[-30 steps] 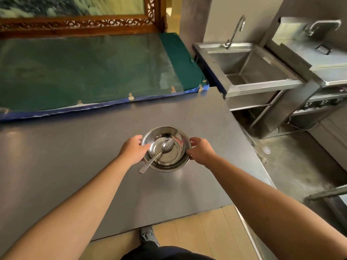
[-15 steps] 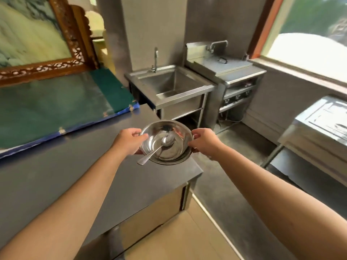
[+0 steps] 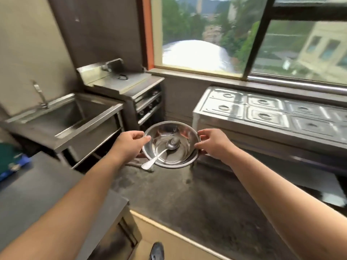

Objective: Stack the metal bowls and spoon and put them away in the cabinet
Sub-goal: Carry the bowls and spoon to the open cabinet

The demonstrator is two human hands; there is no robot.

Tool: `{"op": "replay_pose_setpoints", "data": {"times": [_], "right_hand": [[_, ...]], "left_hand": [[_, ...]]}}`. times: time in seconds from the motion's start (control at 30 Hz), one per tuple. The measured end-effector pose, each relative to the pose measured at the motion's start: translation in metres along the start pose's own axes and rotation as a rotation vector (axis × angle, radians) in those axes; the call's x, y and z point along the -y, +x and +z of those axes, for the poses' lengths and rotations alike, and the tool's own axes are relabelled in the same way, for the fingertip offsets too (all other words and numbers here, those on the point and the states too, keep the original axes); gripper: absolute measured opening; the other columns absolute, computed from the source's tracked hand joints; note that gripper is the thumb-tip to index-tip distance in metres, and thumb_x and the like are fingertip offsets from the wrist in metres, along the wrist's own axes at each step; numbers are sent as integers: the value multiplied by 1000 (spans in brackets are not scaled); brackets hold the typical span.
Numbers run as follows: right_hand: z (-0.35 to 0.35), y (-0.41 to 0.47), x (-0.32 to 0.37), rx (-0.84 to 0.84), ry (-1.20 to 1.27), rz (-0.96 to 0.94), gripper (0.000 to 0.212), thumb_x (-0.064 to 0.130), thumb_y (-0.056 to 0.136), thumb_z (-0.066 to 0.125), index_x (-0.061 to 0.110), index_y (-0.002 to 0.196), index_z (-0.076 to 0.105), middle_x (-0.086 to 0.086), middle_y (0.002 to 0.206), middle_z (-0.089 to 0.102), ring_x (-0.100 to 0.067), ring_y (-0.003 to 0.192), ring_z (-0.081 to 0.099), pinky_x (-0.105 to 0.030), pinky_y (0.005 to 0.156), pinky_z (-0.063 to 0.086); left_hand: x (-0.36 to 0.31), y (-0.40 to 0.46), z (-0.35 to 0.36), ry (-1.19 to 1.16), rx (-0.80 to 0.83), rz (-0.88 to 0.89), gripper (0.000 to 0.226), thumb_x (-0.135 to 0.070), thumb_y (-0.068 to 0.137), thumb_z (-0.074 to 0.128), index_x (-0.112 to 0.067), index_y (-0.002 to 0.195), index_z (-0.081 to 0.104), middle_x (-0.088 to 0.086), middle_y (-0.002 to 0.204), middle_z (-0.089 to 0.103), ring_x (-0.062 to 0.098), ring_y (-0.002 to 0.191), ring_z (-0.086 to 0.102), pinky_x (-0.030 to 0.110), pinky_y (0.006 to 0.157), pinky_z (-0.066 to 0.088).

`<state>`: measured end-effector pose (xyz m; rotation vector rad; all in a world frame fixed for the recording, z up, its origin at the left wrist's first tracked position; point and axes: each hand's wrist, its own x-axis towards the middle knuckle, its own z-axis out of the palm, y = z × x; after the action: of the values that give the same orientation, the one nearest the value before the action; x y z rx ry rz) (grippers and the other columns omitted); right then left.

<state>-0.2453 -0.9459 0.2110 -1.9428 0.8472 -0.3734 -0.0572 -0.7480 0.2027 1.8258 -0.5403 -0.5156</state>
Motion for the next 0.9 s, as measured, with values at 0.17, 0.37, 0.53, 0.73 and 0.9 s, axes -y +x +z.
{"op": "replay_pose_setpoints", "data": {"times": [0.17,0.37,0.53,0.73,0.9], "right_hand": [[-82,15,-38,-164,49,106,26,-7,76,74,15,89,73,-14,84,74,-15,62,68,-38,67,63],[-176,34,-73,-388,-81,200,24,4,77,76,14,98,75,-3,84,76,-20,78,73,-37,75,62],[-238,33,-92,-589,-67,322,21,5,75,76,17,92,77,-1,81,77,-25,80,74,-47,78,60],[-298,-2,-123,-841,57,428,24,-5,78,73,12,95,75,-6,82,76,-24,74,73,-32,62,61],[-333,-47,-157,-1044,123,494,38,-7,79,74,6,115,67,2,93,71,-13,81,70,-27,61,58]], "left_hand": [[-39,62,101,1,214,65,9,-16,92,72,-20,97,66,-4,90,68,-1,55,69,19,45,54],[-91,138,223,22,508,139,25,-4,92,68,-10,116,70,0,91,74,5,57,69,25,52,58],[-141,173,314,5,775,130,27,3,89,69,-16,108,70,5,82,80,25,69,77,38,57,63],[-189,169,422,71,972,312,29,3,83,74,-21,99,72,-6,70,77,16,65,76,32,57,62],[-208,135,509,138,1093,388,40,-1,80,77,-18,117,72,-13,71,76,10,61,75,30,59,60]]}}
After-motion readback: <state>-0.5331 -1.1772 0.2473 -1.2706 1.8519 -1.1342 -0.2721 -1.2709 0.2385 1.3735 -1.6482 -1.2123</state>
